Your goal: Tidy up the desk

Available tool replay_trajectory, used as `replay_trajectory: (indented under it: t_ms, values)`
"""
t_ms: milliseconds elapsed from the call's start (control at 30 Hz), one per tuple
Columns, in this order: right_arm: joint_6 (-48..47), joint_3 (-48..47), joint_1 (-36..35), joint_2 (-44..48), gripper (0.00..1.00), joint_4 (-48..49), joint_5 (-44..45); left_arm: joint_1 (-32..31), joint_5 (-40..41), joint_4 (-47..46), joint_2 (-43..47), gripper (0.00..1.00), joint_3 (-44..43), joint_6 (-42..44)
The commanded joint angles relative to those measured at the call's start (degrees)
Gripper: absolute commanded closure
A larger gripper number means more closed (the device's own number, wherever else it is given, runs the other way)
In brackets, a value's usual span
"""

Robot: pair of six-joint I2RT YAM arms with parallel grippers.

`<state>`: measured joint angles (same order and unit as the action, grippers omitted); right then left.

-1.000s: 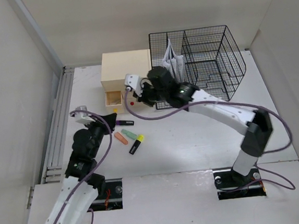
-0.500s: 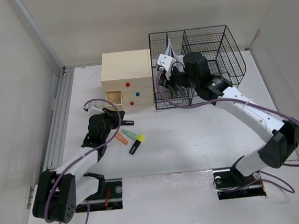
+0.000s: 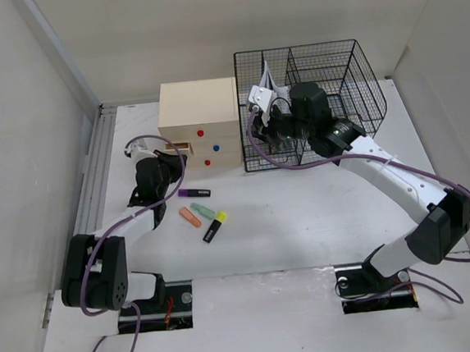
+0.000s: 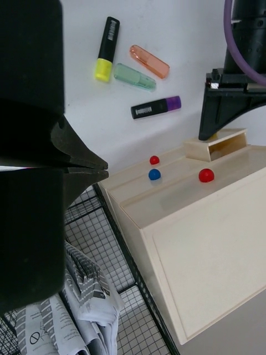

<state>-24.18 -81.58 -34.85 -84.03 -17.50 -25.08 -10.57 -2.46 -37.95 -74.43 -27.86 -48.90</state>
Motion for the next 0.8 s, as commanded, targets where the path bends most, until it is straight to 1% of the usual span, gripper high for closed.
replay_trajectory:
  t_ms: [0, 267, 367, 433, 467, 500, 533, 567, 600, 633, 667, 733, 767]
  values:
    - [0.54, -0.25, 0.31, 1.15, 1.00, 2.56, -1.11, 1.33, 2.37, -2.48, -2.20, 1.00, -4.04, 1.00]
    - [-0.60, -0.25, 0.31, 0.53, 1.00, 1.41, -1.11, 1.87, 2.37, -1.77, -8.27, 1.00, -9.31, 2.15]
    - [-1.13, -0.25, 0.31, 0.01, 0.94, 0.89, -1.11, 1.87, 2.37, -1.77, -9.67, 1.00, -9.85, 2.15]
    - [-2.53, -0.25, 0.31, -0.78, 0.84, -0.16, -3.38, 1.87, 0.97, -1.77, -8.72, 1.00, -8.98, 2.15]
    - [-3.49, -0.25, 0.31, -0.79, 0.67, -2.00, -4.61, 1.26, 0.96, -1.77, -7.84, 1.00, -8.10, 2.15]
    - [-5.59, -0.94, 0.31, -2.61, 0.61, -3.15, -6.11, 0.73, 0.96, -1.77, -6.70, 1.00, -5.92, 1.45]
    - [-6.92, -0.95, 0.31, -3.50, 0.56, -4.38, -8.82, 0.12, 0.96, -2.38, -3.82, 0.94, -4.50, 0.83]
    - [-8.15, -1.73, 0.31, -4.47, 0.51, -5.52, -9.71, -1.28, 0.96, -2.39, -2.14, 0.88, -2.92, 0.83]
    - [-10.86, -1.74, 0.31, -5.43, 0.51, -7.18, -10.25, -2.08, 0.96, -3.17, -0.38, 0.80, 0.05, 0.83]
    - [-11.84, -1.74, 0.31, -7.27, 0.51, -7.20, -10.25, -2.78, 0.96, -3.18, 1.38, 0.64, 1.39, 0.83]
    - [-12.89, -1.74, -0.82, -8.16, 0.51, -7.20, -10.25, -3.49, 0.96, -3.18, 5.40, 0.56, 2.71, 0.83]
    - [-16.31, -0.70, -2.23, -10.18, 0.51, -6.16, -8.59, -4.20, 0.18, -2.66, 9.90, 0.40, 6.21, 0.83]
    - [-17.20, 0.01, -3.20, -10.71, 0.51, -5.02, -5.88, -4.72, 0.17, -0.82, 14.88, 0.30, 7.11, 0.83]
